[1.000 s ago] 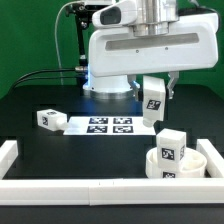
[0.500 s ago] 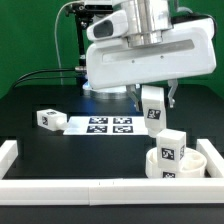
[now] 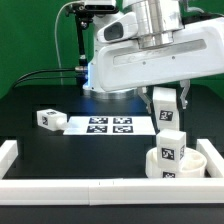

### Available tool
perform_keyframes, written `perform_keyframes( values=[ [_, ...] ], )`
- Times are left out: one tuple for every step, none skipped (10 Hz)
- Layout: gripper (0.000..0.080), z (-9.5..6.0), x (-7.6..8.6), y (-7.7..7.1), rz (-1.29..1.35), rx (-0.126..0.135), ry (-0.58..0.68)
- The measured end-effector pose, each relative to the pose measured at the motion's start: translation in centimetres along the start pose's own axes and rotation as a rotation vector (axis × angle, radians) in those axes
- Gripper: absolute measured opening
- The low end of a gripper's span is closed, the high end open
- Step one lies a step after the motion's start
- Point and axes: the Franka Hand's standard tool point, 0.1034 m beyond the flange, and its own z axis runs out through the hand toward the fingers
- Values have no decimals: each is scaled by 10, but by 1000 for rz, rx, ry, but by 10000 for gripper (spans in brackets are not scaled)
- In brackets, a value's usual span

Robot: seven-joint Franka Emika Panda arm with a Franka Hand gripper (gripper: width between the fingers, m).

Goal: Assemble stool

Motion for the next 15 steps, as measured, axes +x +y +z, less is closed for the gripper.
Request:
perform_keyframes(
  values=[
    [320, 1, -1, 5, 18, -15, 74],
    [320, 3, -8, -3, 37, -18, 108],
    [320, 5, -13, -12, 54, -15, 119],
    [320, 6, -17, -18, 58, -13, 115],
    [320, 6, -15, -14, 58, -15, 116],
    [320, 6, -15, -13, 61, -16, 116],
    [320, 7, -15, -14, 61, -17, 116],
    [320, 11, -10, -17, 71, -15, 121],
    [320, 13, -7, -23, 74, -10, 124],
    [320, 13, -5, -27, 73, -6, 124],
    [320, 15, -2, -30, 83, -2, 126],
    [320, 18, 1, -33, 85, 0, 127],
    [320, 21, 4, -35, 87, 1, 129],
    [320, 24, 5, -36, 88, 0, 128],
    [320, 27, 4, -37, 93, 0, 126]
  ],
)
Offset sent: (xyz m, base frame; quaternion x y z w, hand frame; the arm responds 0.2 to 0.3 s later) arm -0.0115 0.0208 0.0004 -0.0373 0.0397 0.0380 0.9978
